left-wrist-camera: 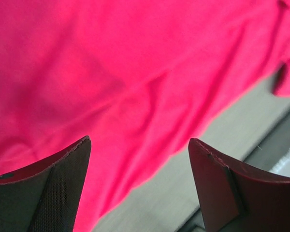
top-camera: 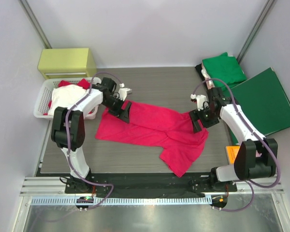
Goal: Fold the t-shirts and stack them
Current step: Fold the flattened tshirt in 1/3 of the way
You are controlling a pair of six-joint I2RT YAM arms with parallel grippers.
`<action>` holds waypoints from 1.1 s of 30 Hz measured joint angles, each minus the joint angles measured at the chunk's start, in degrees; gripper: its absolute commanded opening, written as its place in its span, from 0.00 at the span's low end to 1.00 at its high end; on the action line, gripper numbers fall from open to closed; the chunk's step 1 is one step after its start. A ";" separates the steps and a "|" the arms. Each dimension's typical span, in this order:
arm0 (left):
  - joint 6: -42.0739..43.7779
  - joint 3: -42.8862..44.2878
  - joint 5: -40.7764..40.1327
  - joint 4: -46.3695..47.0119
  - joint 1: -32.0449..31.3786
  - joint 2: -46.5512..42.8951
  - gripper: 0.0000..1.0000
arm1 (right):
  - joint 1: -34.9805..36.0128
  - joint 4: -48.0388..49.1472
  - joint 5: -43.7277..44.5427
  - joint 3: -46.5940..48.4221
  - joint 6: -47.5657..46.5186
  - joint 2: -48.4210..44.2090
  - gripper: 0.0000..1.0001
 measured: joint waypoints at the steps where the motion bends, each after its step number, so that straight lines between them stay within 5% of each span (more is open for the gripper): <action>1: -1.31 0.00 -1.99 1.49 -0.79 0.00 0.83 | 0.00 0.52 0.02 0.00 0.07 0.74 0.77; 10: -8.68 3.17 -21.44 11.69 -4.83 3.32 0.83 | 0.00 5.09 -0.83 3.23 1.95 16.15 0.73; 33: -11.85 4.24 -30.01 15.32 -4.72 9.68 0.85 | -0.37 8.76 2.05 22.47 7.56 36.39 0.75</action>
